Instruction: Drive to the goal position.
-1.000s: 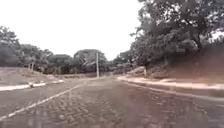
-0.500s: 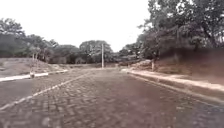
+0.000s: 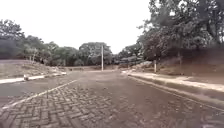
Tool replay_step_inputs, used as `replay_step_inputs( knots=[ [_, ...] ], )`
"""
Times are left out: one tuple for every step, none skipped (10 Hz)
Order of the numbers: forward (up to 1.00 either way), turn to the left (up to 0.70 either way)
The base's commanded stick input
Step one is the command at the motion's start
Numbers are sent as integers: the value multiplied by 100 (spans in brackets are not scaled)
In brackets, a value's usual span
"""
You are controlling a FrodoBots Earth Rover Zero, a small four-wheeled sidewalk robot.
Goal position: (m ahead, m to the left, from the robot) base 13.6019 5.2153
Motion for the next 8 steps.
replay_step_inputs(
  knots=[
    [100, 0],
    [100, 0],
    [100, 0],
    [100, 0],
    [100, 0],
    [100, 0],
    [100, 0],
    [100, 0]
  ],
)
